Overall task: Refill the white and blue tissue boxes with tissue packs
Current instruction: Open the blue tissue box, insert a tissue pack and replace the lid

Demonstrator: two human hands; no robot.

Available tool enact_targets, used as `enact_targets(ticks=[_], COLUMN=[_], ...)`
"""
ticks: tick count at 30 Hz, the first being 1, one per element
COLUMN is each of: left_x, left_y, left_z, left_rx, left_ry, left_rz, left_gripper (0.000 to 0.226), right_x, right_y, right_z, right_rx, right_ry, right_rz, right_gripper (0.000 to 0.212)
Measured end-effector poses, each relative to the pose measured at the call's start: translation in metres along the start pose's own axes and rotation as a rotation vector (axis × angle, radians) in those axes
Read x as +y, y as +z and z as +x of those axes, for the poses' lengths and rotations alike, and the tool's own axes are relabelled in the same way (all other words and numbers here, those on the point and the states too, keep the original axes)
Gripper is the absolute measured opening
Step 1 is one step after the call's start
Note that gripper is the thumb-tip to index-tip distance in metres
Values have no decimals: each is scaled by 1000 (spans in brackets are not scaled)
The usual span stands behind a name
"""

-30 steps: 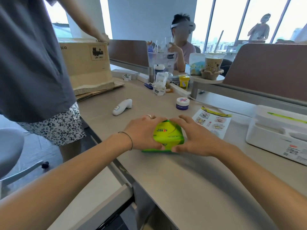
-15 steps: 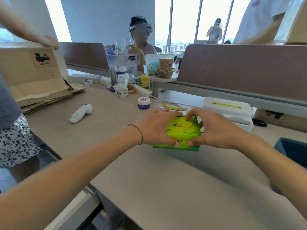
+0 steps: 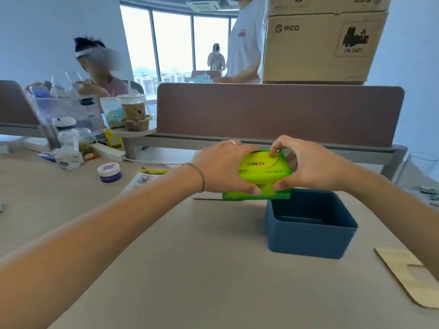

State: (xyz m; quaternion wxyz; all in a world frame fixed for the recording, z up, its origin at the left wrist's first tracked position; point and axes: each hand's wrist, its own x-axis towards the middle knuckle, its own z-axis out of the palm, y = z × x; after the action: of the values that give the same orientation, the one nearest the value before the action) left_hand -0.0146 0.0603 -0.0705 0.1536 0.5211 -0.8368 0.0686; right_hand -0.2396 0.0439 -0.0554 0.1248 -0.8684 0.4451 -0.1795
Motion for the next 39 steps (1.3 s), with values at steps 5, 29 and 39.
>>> enact_targets(ticks=[5, 29, 39], left_x=[33, 73, 78], left_y=[16, 78, 95], left_z=[35, 40, 32], left_rx=[-16, -277, -381], left_ry=[71, 108, 180], left_rz=[-37, -191, 35], left_gripper=[98, 70, 53], right_x=[33, 99, 103], right_y=[-23, 8, 22], right_z=[-25, -74, -74], right_rx=[12, -110, -332], right_ry=[83, 145, 130], right_rz=[-43, -31, -168], right_gripper=[65, 55, 47])
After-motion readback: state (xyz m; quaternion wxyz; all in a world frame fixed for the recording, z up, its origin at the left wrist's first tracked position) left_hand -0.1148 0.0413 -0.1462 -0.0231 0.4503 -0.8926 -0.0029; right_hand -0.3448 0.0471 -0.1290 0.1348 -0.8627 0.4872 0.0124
